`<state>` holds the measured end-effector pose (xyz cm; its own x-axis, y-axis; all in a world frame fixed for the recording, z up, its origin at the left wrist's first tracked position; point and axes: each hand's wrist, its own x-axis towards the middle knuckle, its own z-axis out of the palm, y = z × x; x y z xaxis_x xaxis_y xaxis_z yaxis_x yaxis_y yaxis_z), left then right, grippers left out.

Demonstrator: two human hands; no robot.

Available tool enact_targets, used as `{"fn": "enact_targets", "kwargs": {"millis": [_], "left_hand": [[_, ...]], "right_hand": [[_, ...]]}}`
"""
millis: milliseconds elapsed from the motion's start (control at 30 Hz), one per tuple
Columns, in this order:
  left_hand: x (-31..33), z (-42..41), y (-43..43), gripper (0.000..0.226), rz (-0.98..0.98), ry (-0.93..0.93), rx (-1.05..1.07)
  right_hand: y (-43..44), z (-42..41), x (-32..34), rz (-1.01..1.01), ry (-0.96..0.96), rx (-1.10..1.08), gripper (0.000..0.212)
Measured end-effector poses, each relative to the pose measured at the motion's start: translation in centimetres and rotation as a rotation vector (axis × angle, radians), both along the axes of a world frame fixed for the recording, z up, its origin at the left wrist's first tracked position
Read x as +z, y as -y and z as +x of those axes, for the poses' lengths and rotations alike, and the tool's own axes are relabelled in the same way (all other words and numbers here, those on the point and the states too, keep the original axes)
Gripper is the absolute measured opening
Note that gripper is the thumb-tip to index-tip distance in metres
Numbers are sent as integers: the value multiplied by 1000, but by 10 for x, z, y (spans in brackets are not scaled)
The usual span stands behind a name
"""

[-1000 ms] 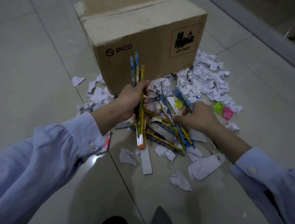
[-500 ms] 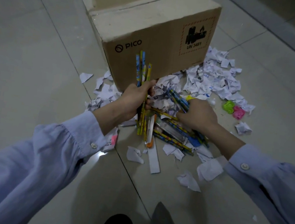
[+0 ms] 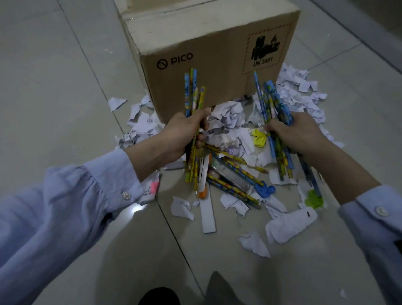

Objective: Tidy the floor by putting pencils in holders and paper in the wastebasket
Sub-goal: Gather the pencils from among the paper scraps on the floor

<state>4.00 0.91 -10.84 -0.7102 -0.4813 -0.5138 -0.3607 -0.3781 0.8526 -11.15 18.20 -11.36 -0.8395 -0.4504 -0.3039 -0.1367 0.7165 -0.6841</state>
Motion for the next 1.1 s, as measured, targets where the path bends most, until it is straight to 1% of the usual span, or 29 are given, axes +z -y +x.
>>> {"fn": "enact_targets", "kwargs": {"millis": [67,167,267,433,500,567,600,700,767,867,933,1000,1100], "left_hand": [[1,0,-1,33,-3,-3,5],[2,0,-2,34,-9,-4,6],[3,1,-2,34,-7,-3,3],[4,1,-2,32,-1,-5,6],[4,1,-2,31,3,-8,6],[4,2,-2,32,7,-10,10],[3,2,-2,32,8,-10,10],[1,3,-1,32,10,-4,2],[-1,4,1,31,10,5,-2],[-5,5,4,33,3,21,-5],[-7,5,5,34,-7,27,-7],[-9,6,7,35,-15,36,-9],[-10,6,8,38,-10,39,-10]], "right_hand": [[-2,1,7,-69,110,-51,26],[-3,4,13,-70,158,-71,30],[-4,7,14,-113,228,-126,29],[-5,10,6,-277,497,-224,19],[-6,11,2,-293,554,-201,21],[-6,13,-2,-282,567,-139,25],[-6,14,-3,-270,554,-97,25],[-4,20,-3,-236,538,24,11],[-1,24,-7,-190,451,127,10],[5,29,-16,27,112,357,20],[8,36,-22,188,-66,461,35],[11,42,-28,306,-157,537,45],[12,45,-36,361,-192,565,45]]}}
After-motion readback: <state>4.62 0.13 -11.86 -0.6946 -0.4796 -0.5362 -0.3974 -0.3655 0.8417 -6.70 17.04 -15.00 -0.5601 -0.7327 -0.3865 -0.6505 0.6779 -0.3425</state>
